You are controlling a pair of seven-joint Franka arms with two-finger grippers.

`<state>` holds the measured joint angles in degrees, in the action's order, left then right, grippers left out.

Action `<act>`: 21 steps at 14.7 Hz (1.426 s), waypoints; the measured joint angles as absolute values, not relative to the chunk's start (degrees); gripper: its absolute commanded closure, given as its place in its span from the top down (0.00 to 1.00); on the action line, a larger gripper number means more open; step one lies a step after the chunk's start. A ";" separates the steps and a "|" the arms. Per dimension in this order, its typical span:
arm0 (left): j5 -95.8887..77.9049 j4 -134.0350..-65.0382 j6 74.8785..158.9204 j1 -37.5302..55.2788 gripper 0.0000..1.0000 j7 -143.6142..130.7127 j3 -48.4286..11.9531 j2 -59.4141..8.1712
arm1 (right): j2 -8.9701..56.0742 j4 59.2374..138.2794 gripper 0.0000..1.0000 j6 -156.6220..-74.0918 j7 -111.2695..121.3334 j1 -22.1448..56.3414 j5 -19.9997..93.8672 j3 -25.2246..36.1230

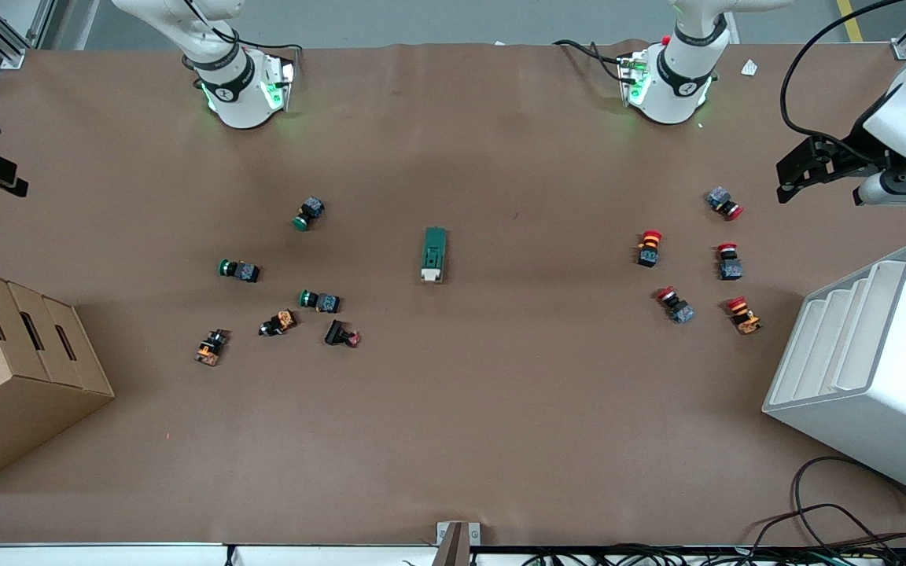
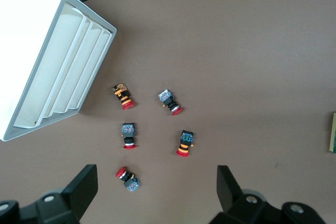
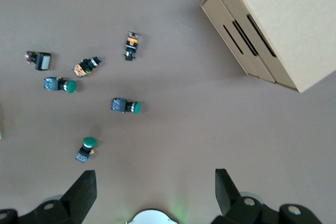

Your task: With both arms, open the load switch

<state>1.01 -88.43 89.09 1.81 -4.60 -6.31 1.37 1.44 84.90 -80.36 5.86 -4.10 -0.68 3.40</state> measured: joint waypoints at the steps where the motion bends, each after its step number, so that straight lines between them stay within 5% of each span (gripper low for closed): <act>1: 1.01 -88.43 89.09 1.80 1.00 -4.60 -6.29 1.37 | 1.44 84.97 1.00 -80.73 5.86 -4.10 0.27 3.46; 12: 0.92 -88.67 91.47 3.76 1.00 -5.20 -7.95 -0.86 | 4.42 88.38 1.00 -85.97 5.86 -2.79 0.96 3.60; 21: 3.32 -91.64 106.41 22.41 1.00 -44.88 -18.45 -12.54 | 4.20 88.89 1.00 -84.03 -15.35 -1.58 1.01 3.60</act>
<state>3.32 -91.64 106.41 22.41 -44.88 -18.45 -12.54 4.20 88.89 -84.03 -15.35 -1.58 1.01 3.60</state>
